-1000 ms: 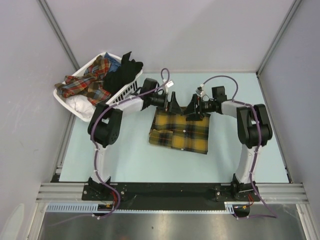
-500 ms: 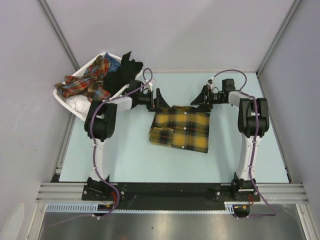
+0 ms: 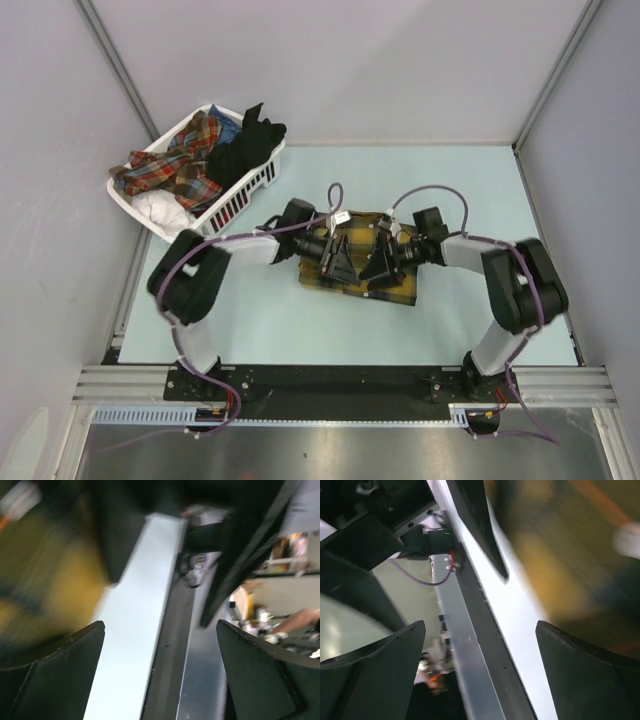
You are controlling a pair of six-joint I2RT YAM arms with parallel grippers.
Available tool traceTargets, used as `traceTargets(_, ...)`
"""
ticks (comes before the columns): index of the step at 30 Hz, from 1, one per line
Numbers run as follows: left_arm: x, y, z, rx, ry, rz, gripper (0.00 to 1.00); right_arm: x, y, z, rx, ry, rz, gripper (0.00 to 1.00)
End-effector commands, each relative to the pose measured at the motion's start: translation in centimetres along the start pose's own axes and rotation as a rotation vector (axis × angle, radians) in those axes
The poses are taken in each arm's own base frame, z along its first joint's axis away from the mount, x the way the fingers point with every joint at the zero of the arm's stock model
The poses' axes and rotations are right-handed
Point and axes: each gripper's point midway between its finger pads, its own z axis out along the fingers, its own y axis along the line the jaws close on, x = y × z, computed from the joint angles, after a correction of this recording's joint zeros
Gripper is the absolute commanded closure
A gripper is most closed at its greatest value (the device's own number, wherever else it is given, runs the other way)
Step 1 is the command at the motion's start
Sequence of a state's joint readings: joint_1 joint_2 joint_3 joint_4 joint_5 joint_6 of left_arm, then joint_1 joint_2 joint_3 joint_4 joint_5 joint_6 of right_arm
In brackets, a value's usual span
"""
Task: Fold and stack the long sleeve shirts
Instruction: Fold the shirt
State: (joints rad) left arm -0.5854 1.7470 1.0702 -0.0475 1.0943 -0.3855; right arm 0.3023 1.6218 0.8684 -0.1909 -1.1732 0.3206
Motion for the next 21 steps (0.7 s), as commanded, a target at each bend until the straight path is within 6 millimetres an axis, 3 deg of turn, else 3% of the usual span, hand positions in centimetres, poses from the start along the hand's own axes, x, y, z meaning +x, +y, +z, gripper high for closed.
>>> traceTargets(1, 3.6, 9.4, -0.1, -0.078, -0.058, -0.335, 0.01, 1.3, -7.6, 1.1, 0.065, -0.016, 0.142, 0.03)
traceTargets(4, 4.9, 13.4, -2.6, -0.157, -0.129, -0.447, 0.01, 2.1, -12.2, 0.0, 0.113, -0.004, 0.253, 0.05)
traceTargets(5, 5.8, 14.5, -3.3, -0.186, -0.116, -0.485, 0.01, 2.1, -12.9, -1.0, 0.121, -0.011, 0.286, 0.07)
traceTargets(6, 5.7, 15.3, -4.6, -0.203, -0.137, -0.504, 0.01, 0.8, -12.7, -1.5, 0.113, -0.024, 0.278, 0.07)
traceTargets(7, 5.6, 15.7, -5.2, -0.220, -0.126, -0.440, 0.00, 0.0, -11.5, -2.1, 0.094, -0.036, 0.252, 0.08)
traceTargets(9, 4.3, 14.4, -6.2, -0.235, -0.090, -0.396, 0.01, -0.9, -8.9, -3.5, 0.090, -0.053, 0.200, 0.08)
traceTargets(10, 3.7, 13.7, -6.5, -0.235, -0.075, -0.299, 0.01, -2.0, -6.0, -4.7, 0.081, -0.092, 0.115, 0.08)
traceTargets(11, 1.8, 11.7, -7.2, -0.244, -0.072, -0.231, 0.00, -2.3, -4.7, -5.4, 0.081, -0.116, 0.099, 0.08)
traceTargets(12, 1.1, 10.6, -6.8, -0.253, -0.046, -0.158, 0.01, -3.1, -3.8, -7.0, 0.088, -0.178, 0.136, 0.08)
traceTargets(13, 0.2, 10.7, -7.1, -0.328, -0.019, -0.029, 0.01, -2.9, -3.5, -7.9, 0.110, -0.225, 0.151, 0.09)
traceTargets(14, -2.2, 8.9, -7.7, -0.394, -0.013, 0.087, 0.01, -3.9, -2.0, -9.7, 0.136, -0.317, 0.078, 0.10)
traceTargets(15, -2.9, 7.6, -6.3, -0.440, 0.029, 0.201, 0.01, -4.4, -2.1, -12.1, 0.173, -0.415, 0.124, 0.12)
traceTargets(16, -4.3, 8.6, -7.0, -0.602, 0.050, 0.324, 0.01, -4.0, -3.3, -13.0, 0.236, -0.473, 0.148, 0.19)
traceTargets(17, -6.5, 7.6, -6.7, -0.666, 0.035, 0.426, 0.01, -3.8, -2.9, -14.2, 0.271, -0.534, 0.128, 0.23)
traceTargets(18, -6.4, 6.4, -4.0, -0.676, 0.083, 0.508, 0.01, -3.8, -4.2, -15.7, 0.345, -0.600, 0.161, 0.29)
traceTargets(19, -7.2, 6.4, -3.5, -0.730, 0.094, 0.569, 0.01, -2.9, -5.2, -15.9, 0.372, -0.615, 0.196, 0.41)
traceTargets(20, -8.3, 4.3, -1.3, -0.709, 0.091, 0.642, 0.01, -2.6, -5.6, -16.2, 0.402, -0.626, 0.203, 0.46)
traceTargets(21, -8.2, 4.8, 0.2, -0.714, 0.113, 0.655, 0.01, -2.2, -6.8, -16.7, 0.461, -0.636, 0.232, 0.51)
